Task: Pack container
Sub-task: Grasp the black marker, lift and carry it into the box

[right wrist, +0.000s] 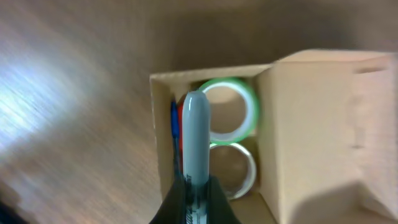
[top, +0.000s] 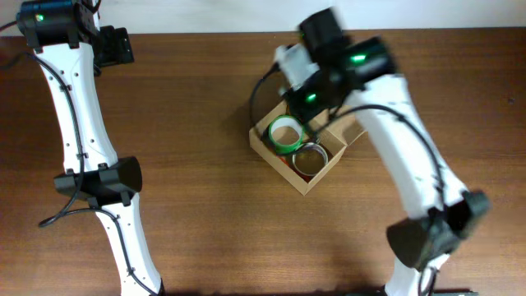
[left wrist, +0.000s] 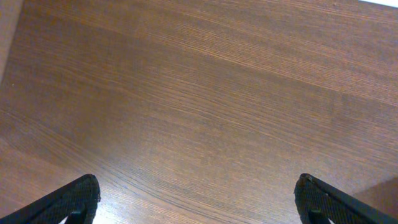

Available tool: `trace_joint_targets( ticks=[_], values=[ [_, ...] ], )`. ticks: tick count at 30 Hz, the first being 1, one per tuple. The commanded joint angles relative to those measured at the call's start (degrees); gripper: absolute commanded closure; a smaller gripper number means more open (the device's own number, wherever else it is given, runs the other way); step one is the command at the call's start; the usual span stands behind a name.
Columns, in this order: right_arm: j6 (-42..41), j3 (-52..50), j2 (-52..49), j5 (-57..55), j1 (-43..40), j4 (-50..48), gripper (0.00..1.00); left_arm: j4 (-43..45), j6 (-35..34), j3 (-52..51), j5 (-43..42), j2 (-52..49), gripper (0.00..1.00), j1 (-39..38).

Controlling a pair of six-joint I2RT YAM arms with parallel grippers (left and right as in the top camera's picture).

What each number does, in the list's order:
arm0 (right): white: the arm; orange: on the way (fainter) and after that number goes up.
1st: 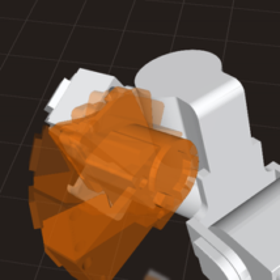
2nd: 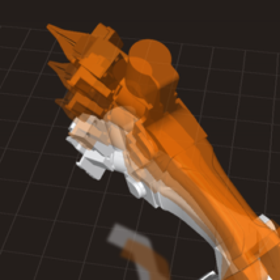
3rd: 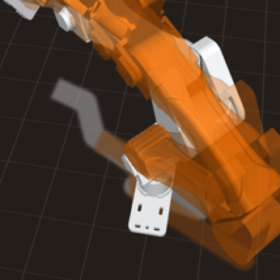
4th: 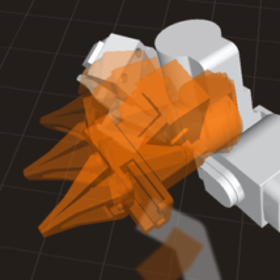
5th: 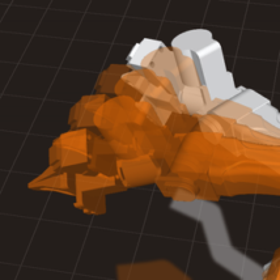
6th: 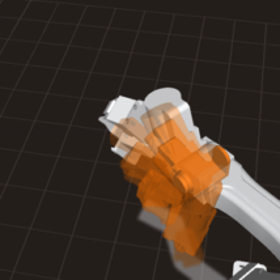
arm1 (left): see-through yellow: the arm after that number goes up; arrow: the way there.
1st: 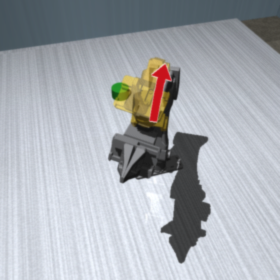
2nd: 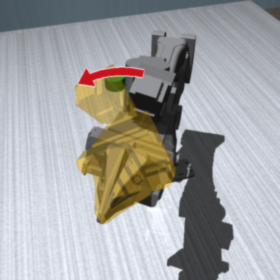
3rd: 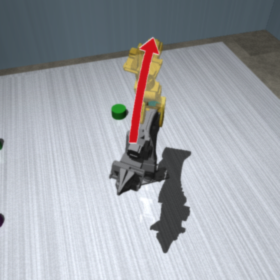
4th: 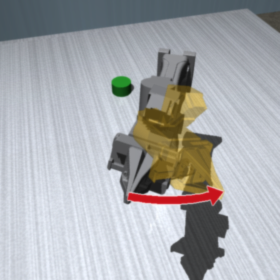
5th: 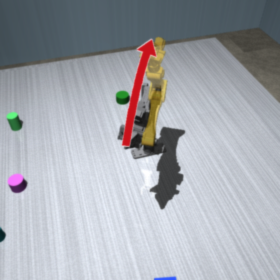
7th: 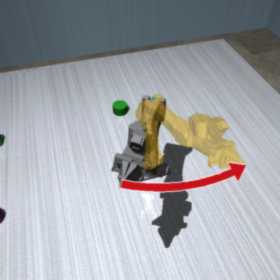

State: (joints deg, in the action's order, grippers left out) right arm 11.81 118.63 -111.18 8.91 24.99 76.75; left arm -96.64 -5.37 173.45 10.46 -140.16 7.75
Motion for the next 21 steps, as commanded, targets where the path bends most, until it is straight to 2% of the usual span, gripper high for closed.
trace_joint_targets(
  ticks=[1,8,21],
  values=[
    [2.82,-6.03,-3.30,-2.12,1.31,-2.62,0.96,-0.02,0.31,-0.22,-0.35,0.46,0.00,0.04],
    [4.68,-17.11,-4.02,-2.12,1.36,-11.50,0.96,-0.02,0.31,-0.22,-0.37,0.46,0.00,0.04],
    [3.76,-23.71,-4.72,2.03,2.93,-18.32,0.96,-0.02,0.31,-0.22,-0.35,0.46,0.00,0.04]
  ],
)
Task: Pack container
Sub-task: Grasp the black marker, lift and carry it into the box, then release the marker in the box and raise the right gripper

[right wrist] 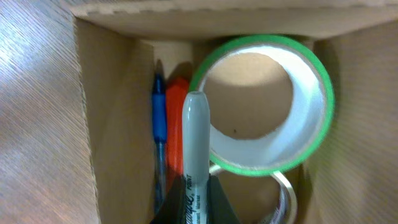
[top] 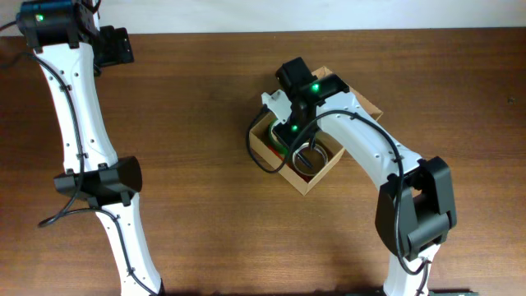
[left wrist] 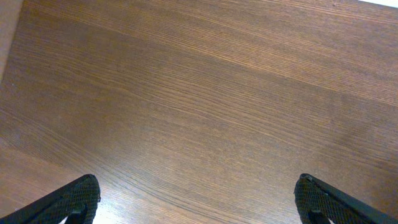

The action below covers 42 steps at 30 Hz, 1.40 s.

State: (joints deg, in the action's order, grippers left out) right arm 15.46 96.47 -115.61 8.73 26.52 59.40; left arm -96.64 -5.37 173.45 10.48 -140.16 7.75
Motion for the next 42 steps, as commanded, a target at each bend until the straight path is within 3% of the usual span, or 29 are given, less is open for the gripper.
trace_joint_targets(
  ticks=[1,14,20,22,25,32,42],
  values=[
    [0.11,-2.21,-0.28,2.21,1.66,-1.49,0.96,-0.02,0.31,-0.22,-0.37,0.46,0.00,0.04],
    [-1.16,-9.38,-1.51,3.06,3.85,-6.19,0.96,-0.02,0.31,-0.22,-0.37,0.46,0.00,0.04],
    [-1.11,-9.11,-1.44,2.08,3.78,-7.19,0.82,-0.02,0.31,-0.22,-0.39,0.46,0.00,0.04],
    [-1.09,-7.93,-1.36,1.03,3.74,-6.69,0.73,-0.02,0.31,-0.22,-0.37,0.46,0.00,0.04],
    [-0.90,-5.18,-1.09,0.87,3.74,-5.11,0.69,-0.02,0.31,-0.22,-0.39,0.46,0.00,0.04],
    [-0.92,7.63,0.98,-2.43,3.74,3.32,0.68,-0.02,0.31,-0.22,-0.37,0.46,0.00,0.04],
    [-5.14,38.23,1.70,-18.67,2.45,20.06,0.69,-0.02,0.31,-0.22,-0.39,0.46,0.00,0.04]
  ],
)
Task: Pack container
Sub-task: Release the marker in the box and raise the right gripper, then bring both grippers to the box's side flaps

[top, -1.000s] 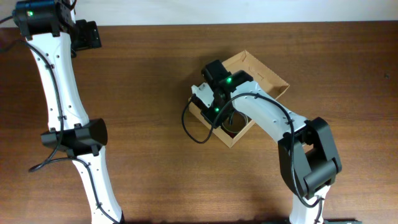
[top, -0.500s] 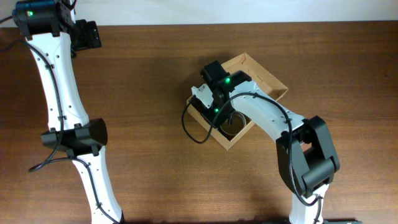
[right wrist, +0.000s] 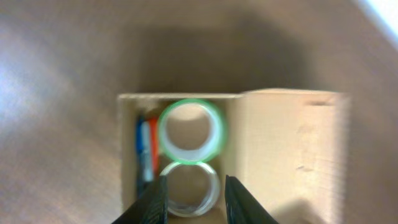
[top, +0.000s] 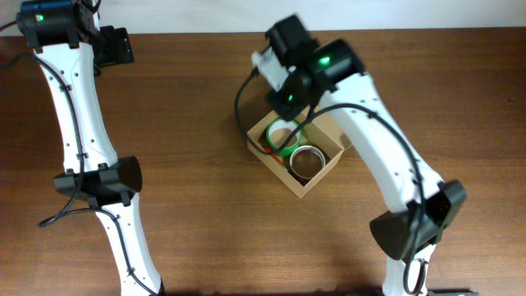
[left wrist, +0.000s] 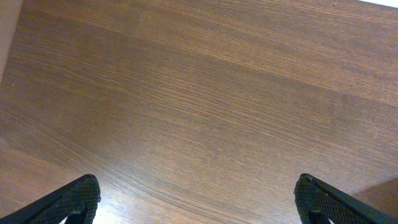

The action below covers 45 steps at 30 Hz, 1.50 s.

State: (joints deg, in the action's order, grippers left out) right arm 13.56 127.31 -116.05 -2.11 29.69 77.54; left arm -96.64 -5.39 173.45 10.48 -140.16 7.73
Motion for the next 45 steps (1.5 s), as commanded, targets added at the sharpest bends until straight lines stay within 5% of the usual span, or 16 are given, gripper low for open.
trace_joint_targets(
  ticks=[1,7,17,24,31,32,34,38,45],
  values=[
    [-4.44,10.27,2.14,-9.70,-1.51,3.17,0.69,-0.02,0.33,-0.22,-0.39,0.46,0.00,0.07],
    [-12.68,19.58,2.14,-14.67,-10.27,8.68,0.69,-0.02,0.33,-0.22,-0.37,0.46,0.00,0.07],
    [-20.72,13.22,1.22,-3.65,-35.08,8.57,0.68,-0.02,0.33,-0.22,-0.39,0.46,0.00,0.07],
    [-22.45,-9.49,0.17,2.80,-44.44,0.15,0.69,2.08,0.28,-0.22,-0.92,0.46,0.00,0.04],
    [-22.45,-35.78,0.17,13.73,-44.48,-13.46,0.75,0.92,0.33,-0.22,-11.28,0.46,0.00,0.04],
    [-22.45,-38.75,0.17,14.91,-44.13,-15.19,0.77,0.63,0.35,-0.22,-12.24,0.46,0.10,0.04],
    [-22.47,-42.66,0.17,15.76,-43.23,-17.66,0.82,0.59,0.37,-0.22,-13.14,0.44,0.47,0.04],
    [-22.43,-45.90,0.17,16.94,-40.94,-20.28,0.95,0.55,2.73,-0.22,-13.29,0.44,0.94,-0.02],
    [-20.68,-45.92,0.17,28.28,-35.58,-28.89,0.96,-0.02,4.09,-1.31,-13.33,0.24,0.99,-0.11]
  ],
)
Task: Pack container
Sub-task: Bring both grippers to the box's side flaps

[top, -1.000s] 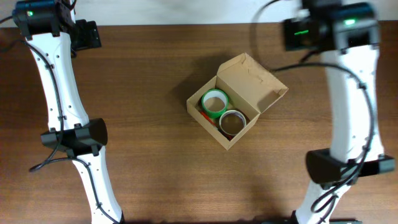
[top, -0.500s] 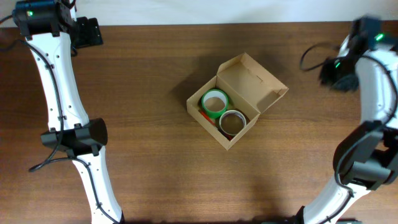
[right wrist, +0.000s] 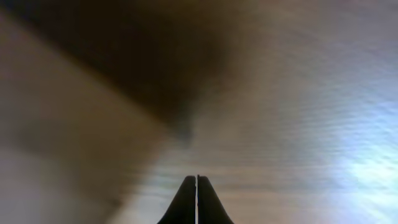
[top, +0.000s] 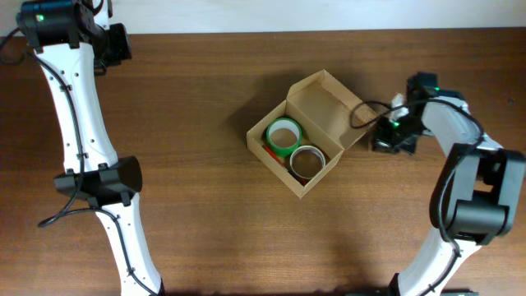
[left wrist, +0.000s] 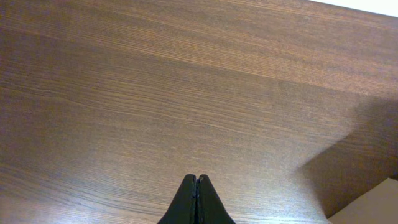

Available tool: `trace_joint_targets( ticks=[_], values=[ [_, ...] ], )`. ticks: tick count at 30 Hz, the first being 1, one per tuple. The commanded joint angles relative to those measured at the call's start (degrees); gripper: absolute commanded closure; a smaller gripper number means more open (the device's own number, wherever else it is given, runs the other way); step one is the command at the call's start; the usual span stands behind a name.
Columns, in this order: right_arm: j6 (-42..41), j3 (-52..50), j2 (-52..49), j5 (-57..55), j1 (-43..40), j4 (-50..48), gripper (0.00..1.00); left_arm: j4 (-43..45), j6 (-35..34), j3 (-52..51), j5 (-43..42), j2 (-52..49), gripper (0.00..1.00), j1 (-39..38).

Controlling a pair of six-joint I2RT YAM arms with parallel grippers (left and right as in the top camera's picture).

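Observation:
The open cardboard box (top: 306, 187) sits mid-table with its lid (top: 325, 97) folded back to the upper right. Inside lie a green tape roll (top: 283, 134), a clear tape roll (top: 306, 159) and pens (top: 269, 151) along the left wall. My right gripper (right wrist: 196, 179) is shut and empty, low over the wood just right of the lid in the overhead view (top: 385, 138). My left gripper (left wrist: 196, 179) is shut on nothing, over bare wood at the far left corner (top: 117, 43).
The brown wooden table (top: 189, 205) lies around the box. The left arm (top: 78, 123) runs down the left side and the right arm (top: 460, 164) down the right side. A pale corner (left wrist: 388, 190) shows at the left wrist view's lower right.
My right gripper was open above the box; now it is shut, down beside the lid on the right. My left gripper was open and is now shut.
My right gripper held a grey marker above the box. Then the marker was down in the box's left slot beside the pens. Later the jaws stood open above the box without the marker. Now both grippers are shut, the right one off to the box's right.

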State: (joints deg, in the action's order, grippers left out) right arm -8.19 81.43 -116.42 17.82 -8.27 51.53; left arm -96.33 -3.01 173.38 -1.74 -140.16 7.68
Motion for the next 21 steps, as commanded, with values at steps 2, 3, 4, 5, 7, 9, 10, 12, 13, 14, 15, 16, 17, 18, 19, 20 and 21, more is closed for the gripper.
trace_joint_targets(
  ticks=[2,3,4,5,7,9,10,12,13,14,15,16,17,18,19,20,21],
  values=[
    [1.03,0.00,0.55,11.58,3.69,-6.34,0.96,-0.33,2.54,-2.73,-1.14,0.24,0.98,-0.13],
    [0.76,0.00,0.55,12.96,4.35,-8.24,0.96,-0.33,2.93,-3.98,-1.11,0.24,0.99,-0.17],
    [0.55,0.00,0.55,13.79,4.94,-9.70,0.96,-0.33,3.06,-4.96,-1.14,0.24,0.98,-0.17],
    [0.28,0.00,0.55,15.32,5.84,-11.93,0.96,-0.28,3.08,-6.93,-1.11,0.24,0.98,-0.31],
    [0.13,0.00,0.55,17.40,7.08,-14.58,0.96,0.02,3.08,-9.31,-1.11,0.24,0.98,-0.76],
    [-0.55,0.00,0.55,18.23,8.50,-17.00,0.96,1.33,3.10,-12.04,-1.16,0.24,0.98,-1.49],
    [-0.76,0.00,0.55,18.49,9.16,-18.03,0.96,2.08,3.10,-13.22,-1.29,0.24,0.99,-1.90],
    [-0.79,0.00,0.55,19.32,10.34,-20.09,0.96,4.02,4.17,-16.02,-3.54,0.24,0.99,-2.91],
    [-0.76,0.00,0.55,19.26,10.84,-20.68,0.96,4.92,4.17,-17.35,-4.70,0.24,0.99,-3.43],
    [-0.79,0.02,0.55,19.26,11.32,-21.11,0.96,5.75,4.15,-18.36,-5.86,0.24,0.98,-3.89],
    [-0.74,0.15,0.55,19.19,11.63,-21.24,0.96,6.97,4.15,-19.67,-7.69,0.24,0.99,-4.42],
    [-0.74,0.24,0.55,18.78,11.65,-21.24,0.96,8.20,4.15,-20.94,-9.75,0.24,0.99,-5.01],
    [-0.74,0.24,0.55,18.47,11.63,-21.42,0.96,9.40,4.15,-21.88,-12.48,0.24,0.99,-5.55],
    [-0.92,0.24,0.55,18.10,11.41,-21.62,0.96,10.47,4.15,-22.62,-15.04,0.24,0.98,-6.05],
    [-1.25,0.24,0.55,17.90,11.02,-21.81,0.96,11.78,4.13,-23.52,-17.55,0.24,0.98,-6.69],
    [-1.38,0.26,0.55,17.92,10.38,-21.88,0.96,13.25,3.82,-24.55,-20.13,0.24,0.96,-7.56],
    [-1.38,0.26,0.55,17.92,9.97,-21.84,0.96,13.84,3.67,-25.03,-21.75,0.24,0.95,-8.09]
  ],
)
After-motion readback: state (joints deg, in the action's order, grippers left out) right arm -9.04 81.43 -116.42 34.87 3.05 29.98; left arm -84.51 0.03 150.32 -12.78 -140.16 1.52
